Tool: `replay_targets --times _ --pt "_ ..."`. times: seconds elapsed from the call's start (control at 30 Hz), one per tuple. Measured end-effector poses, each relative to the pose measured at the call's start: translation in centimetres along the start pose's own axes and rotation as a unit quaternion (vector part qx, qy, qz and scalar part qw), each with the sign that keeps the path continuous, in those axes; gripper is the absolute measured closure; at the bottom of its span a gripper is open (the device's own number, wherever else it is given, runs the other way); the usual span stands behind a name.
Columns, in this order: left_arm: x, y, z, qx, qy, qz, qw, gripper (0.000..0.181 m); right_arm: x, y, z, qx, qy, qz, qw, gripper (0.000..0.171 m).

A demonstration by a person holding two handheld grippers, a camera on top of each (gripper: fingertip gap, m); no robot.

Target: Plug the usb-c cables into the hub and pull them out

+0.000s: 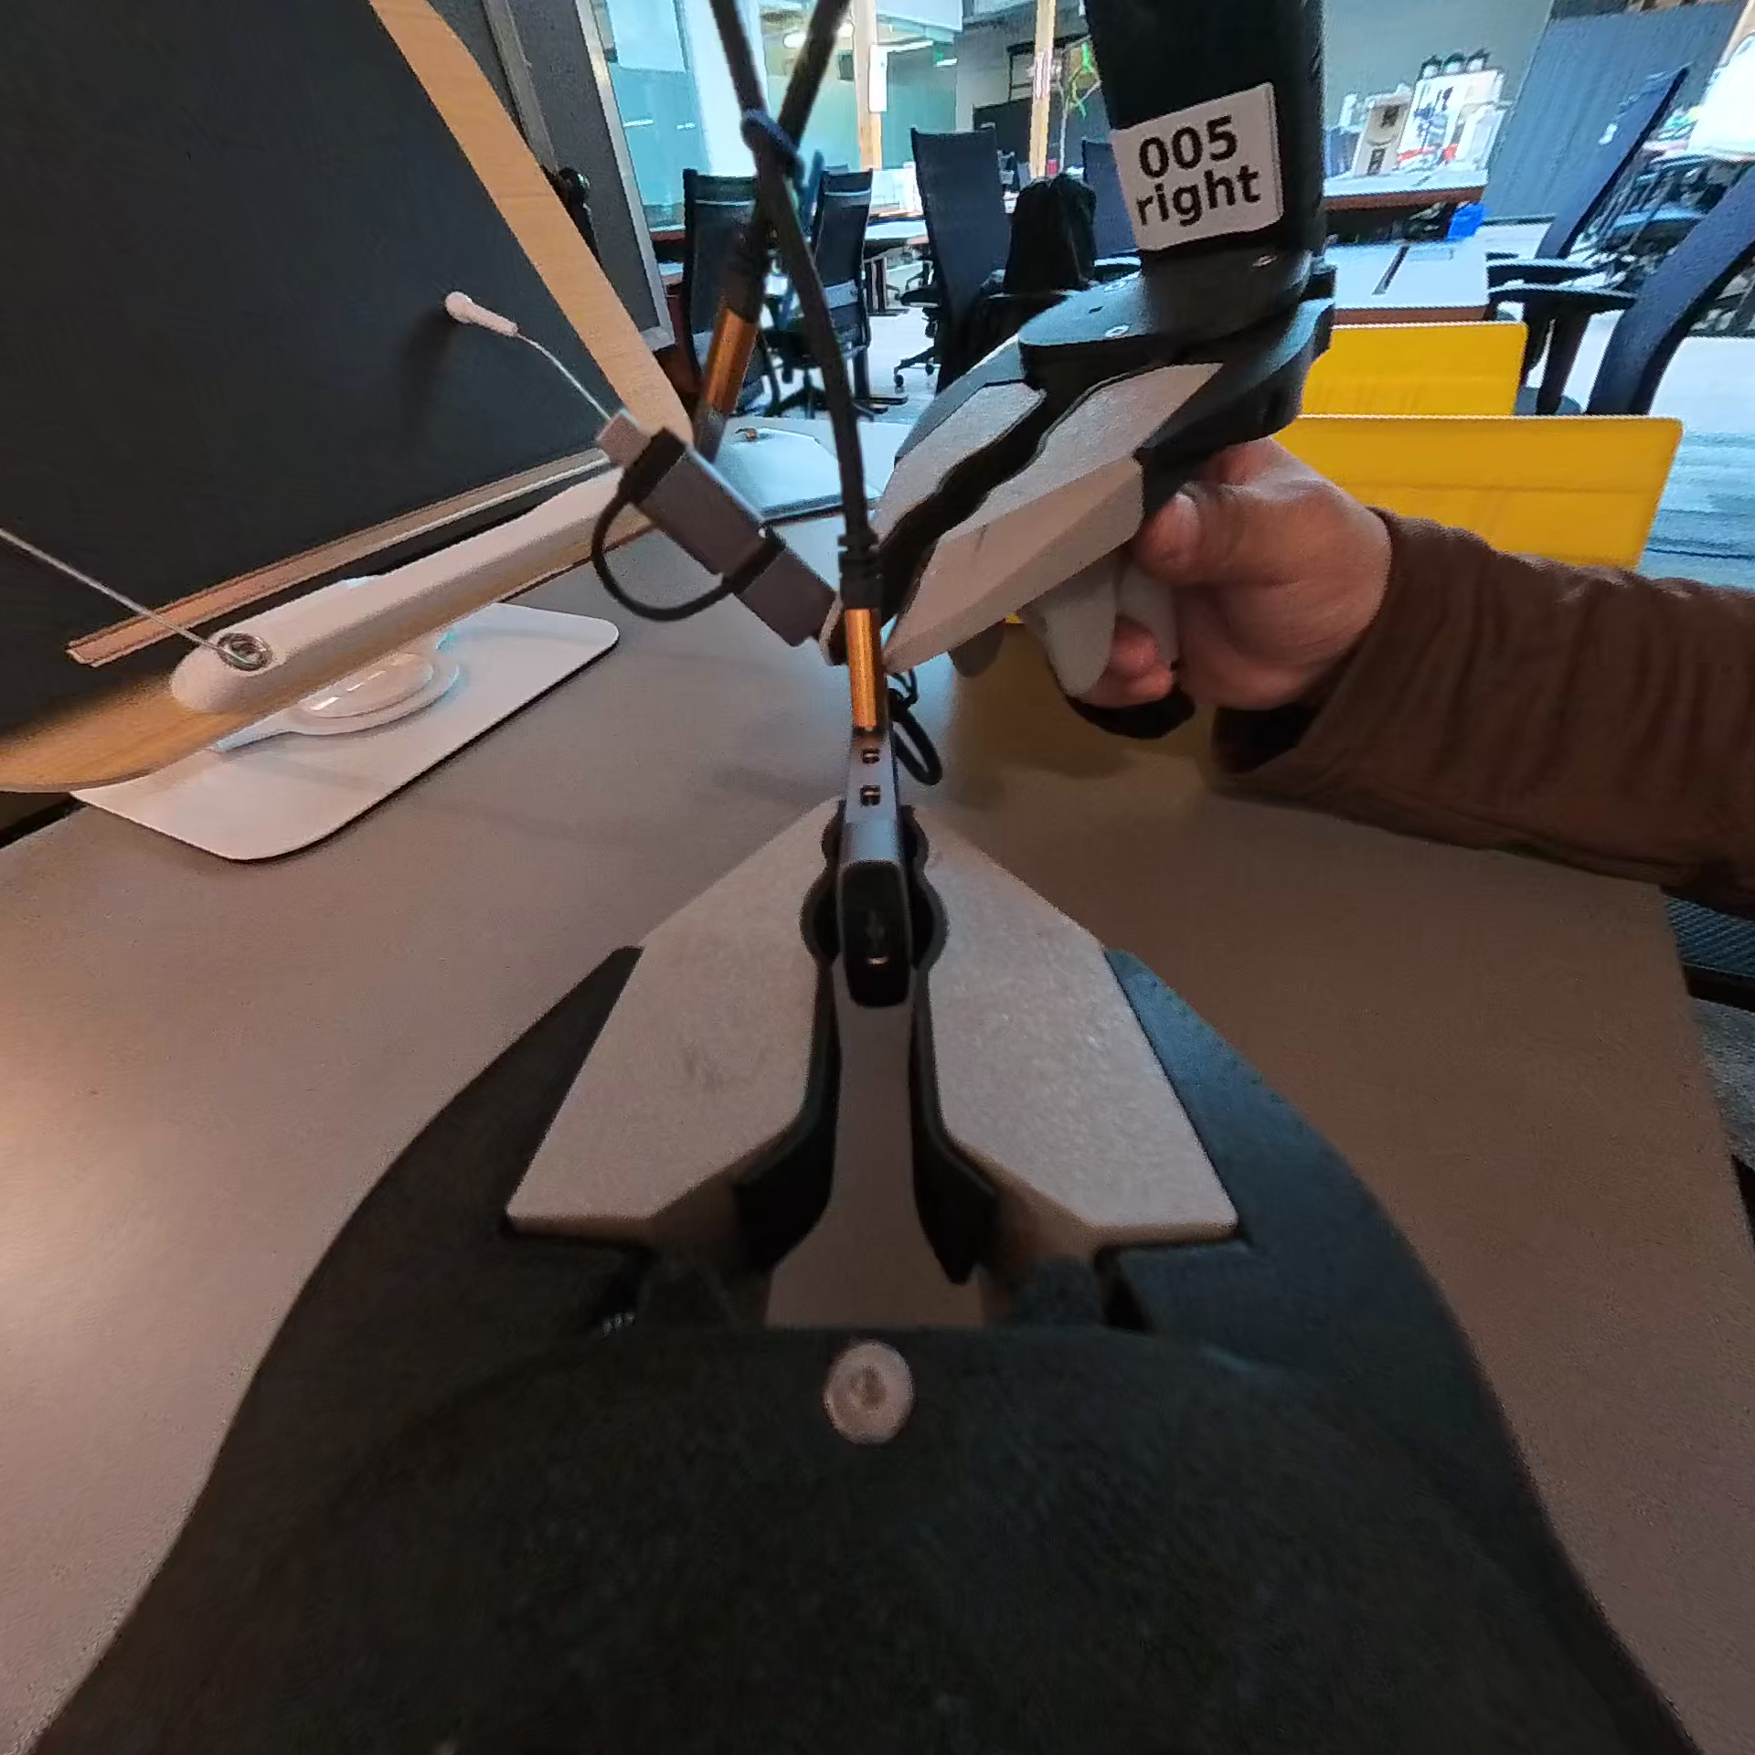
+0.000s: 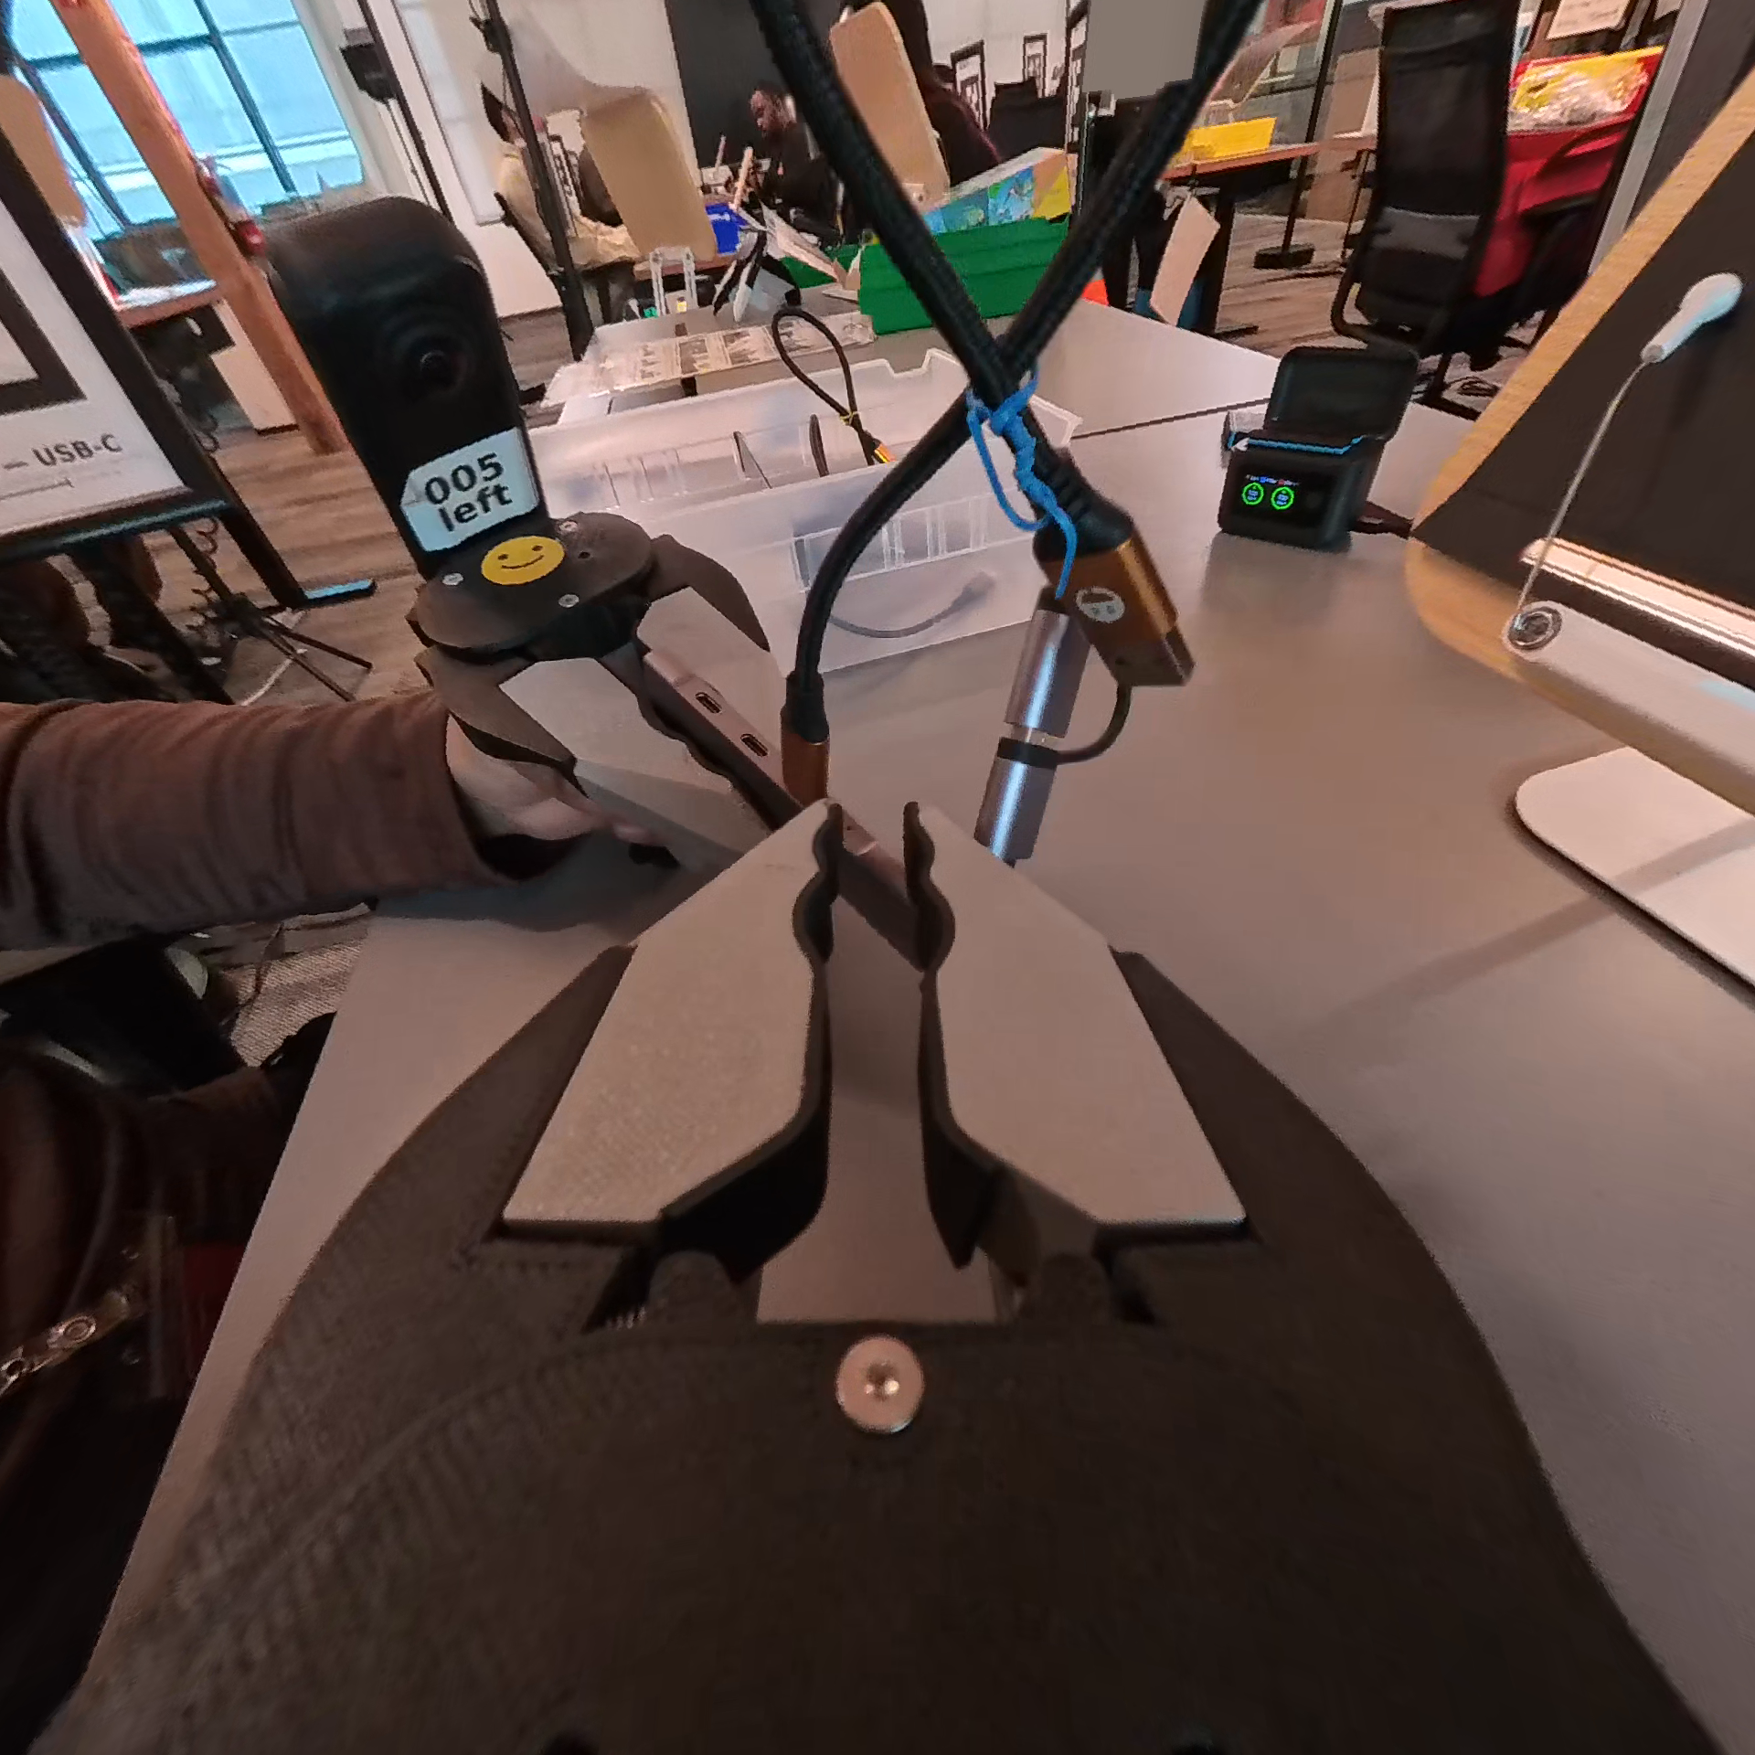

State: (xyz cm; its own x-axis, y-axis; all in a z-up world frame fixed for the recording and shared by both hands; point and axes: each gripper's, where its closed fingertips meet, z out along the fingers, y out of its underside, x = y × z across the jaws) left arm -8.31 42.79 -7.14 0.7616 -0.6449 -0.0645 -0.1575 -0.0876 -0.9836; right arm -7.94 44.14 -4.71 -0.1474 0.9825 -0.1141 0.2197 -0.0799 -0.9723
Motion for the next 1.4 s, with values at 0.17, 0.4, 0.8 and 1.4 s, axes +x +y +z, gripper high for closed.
replay_targets --times 0.17,0.4,0.8,1.4 --pt "0.5 0.0 0.1 -0.003 0.011 0.004 1.0 0.175 0.6 0.6 0.2 -0.019 0.03 -0.022 0.999 0.171" --pt "1.7 -0.2 0.1 0.003 0.046 -0.008 0.999 0.175 -1.3 0.4 0.6 -0.009 -0.024 -0.029 0.999 0.171" --pt "2.2 -1.1 -0.5 0.03 0.088 -0.058 0.994 0.175 -3.0 -0.5 -0.2 0.02 -0.082 -0.034 0.996 0.17" --pt "3.1 -0.9 -0.1 0.023 0.134 -0.122 0.983 0.158 -3.1 0.9 0.6 -0.026 -0.079 -0.041 0.996 0.168"
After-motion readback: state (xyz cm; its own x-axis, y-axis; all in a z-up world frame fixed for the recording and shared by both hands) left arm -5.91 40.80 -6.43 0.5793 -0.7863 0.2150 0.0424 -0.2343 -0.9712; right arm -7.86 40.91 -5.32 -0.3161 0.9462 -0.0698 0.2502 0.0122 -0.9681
